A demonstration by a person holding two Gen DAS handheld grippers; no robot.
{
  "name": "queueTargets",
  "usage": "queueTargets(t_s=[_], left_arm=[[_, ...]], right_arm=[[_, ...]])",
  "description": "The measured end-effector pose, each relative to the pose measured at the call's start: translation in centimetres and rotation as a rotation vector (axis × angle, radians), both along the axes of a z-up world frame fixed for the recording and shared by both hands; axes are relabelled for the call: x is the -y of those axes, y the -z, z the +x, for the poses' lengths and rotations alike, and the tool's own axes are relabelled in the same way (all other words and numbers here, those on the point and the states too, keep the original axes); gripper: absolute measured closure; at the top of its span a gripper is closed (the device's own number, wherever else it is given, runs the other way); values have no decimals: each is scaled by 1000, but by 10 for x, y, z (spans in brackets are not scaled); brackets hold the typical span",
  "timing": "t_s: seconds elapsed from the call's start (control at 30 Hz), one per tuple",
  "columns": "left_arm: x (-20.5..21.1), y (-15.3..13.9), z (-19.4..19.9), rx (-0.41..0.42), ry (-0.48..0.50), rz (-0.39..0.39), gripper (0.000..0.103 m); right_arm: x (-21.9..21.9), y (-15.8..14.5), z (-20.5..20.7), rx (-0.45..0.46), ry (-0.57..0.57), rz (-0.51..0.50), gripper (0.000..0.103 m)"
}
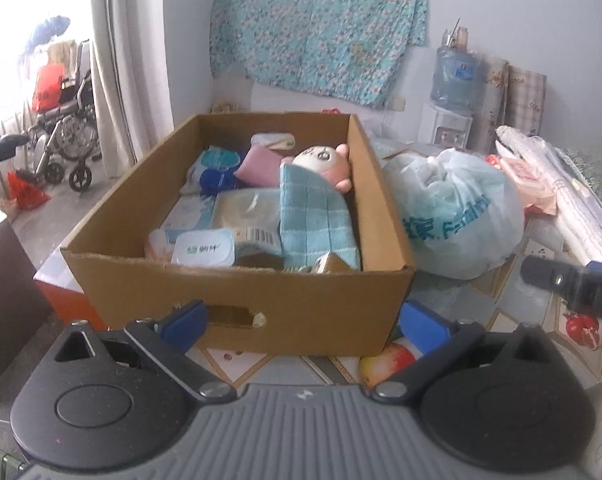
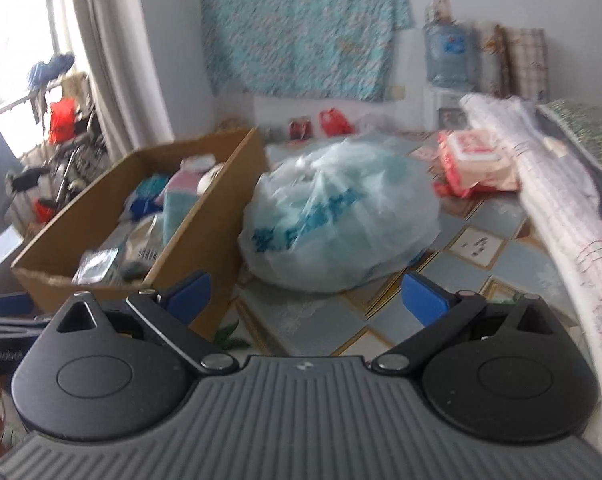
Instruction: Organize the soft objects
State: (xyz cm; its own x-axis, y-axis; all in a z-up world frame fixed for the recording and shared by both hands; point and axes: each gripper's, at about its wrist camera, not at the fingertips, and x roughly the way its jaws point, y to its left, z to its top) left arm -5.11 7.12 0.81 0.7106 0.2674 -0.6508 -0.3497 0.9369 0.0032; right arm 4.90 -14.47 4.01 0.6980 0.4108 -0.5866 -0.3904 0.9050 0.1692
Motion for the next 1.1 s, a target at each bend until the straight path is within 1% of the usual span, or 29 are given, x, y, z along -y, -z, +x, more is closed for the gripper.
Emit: queueTargets(t_s=[0.17,0.3,0.5,0.7,1.1], left_arm=[[-5,7,3,-29,-40,4,0],[-6,7,4,-28,-46,7,0],[-6,2,7,-16,-62,39,0],[-8,5,10,-48,-71,25,0],[-12,8,9,-72,-99,43,0]], right_arm=[[-18,9,3,-45,-52,-62,1],[-26,11,6,-90,-84,-37,1],[-35,4,3,-65,-106,-50,1],[-41,6,3,-68,-120,-72,1],[-49,13,10,-88,-126,-82,1]])
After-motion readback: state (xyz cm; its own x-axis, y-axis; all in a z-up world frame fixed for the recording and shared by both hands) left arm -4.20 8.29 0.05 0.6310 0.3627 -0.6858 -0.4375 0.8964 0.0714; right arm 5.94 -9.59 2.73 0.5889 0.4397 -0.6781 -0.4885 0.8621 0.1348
